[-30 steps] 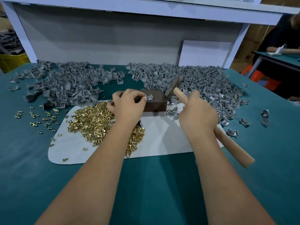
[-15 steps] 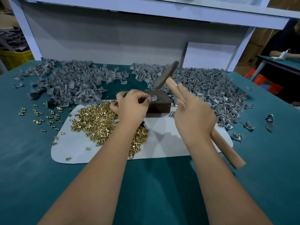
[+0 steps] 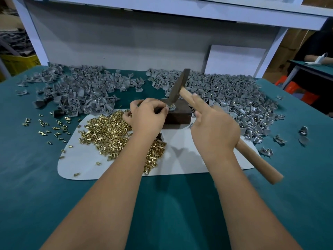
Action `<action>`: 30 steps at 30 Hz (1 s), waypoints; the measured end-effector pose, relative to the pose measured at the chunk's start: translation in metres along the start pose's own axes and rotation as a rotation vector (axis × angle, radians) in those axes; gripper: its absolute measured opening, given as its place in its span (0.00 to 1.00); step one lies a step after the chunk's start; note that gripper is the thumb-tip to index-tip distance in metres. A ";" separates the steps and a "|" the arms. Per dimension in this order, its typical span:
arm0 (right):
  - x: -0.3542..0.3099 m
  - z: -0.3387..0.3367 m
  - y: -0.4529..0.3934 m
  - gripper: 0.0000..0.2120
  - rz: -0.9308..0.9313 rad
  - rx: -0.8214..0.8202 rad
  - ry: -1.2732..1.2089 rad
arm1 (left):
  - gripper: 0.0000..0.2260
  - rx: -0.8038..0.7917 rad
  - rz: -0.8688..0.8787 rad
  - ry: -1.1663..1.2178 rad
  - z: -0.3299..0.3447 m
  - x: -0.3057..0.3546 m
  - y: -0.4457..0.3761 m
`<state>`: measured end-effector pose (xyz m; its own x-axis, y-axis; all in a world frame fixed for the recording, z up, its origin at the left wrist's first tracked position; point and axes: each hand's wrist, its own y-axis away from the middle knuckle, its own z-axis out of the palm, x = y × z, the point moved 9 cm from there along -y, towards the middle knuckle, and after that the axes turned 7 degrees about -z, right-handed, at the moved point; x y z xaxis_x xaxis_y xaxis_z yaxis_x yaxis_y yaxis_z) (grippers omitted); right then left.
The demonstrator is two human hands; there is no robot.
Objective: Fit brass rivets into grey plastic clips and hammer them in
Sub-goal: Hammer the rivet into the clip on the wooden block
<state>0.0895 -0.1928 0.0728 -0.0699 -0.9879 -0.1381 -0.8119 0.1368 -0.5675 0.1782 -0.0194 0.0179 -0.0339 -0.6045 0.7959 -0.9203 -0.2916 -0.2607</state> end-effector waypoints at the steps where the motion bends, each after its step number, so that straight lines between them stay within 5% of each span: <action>1: 0.001 -0.005 0.000 0.25 0.010 0.039 -0.005 | 0.03 -0.002 0.001 0.007 0.000 0.000 0.000; 15: 0.002 0.001 -0.003 0.24 -0.015 -0.044 -0.003 | 0.03 -0.008 -0.016 0.000 0.000 -0.001 0.000; 22: 0.010 -0.019 -0.005 0.25 0.042 0.095 -0.001 | 0.05 -0.011 -0.020 0.020 0.000 0.000 0.000; 26: 0.001 -0.007 -0.004 0.25 -0.034 -0.033 0.029 | 0.04 0.003 -0.008 -0.013 -0.002 0.000 0.000; 30: 0.002 -0.022 -0.005 0.25 0.007 0.103 0.004 | 0.05 0.027 -0.003 0.018 -0.003 0.001 0.000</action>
<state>0.0805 -0.1969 0.0927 -0.0777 -0.9873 -0.1387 -0.7473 0.1498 -0.6474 0.1775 -0.0177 0.0199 -0.0388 -0.5901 0.8064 -0.9096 -0.3132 -0.2730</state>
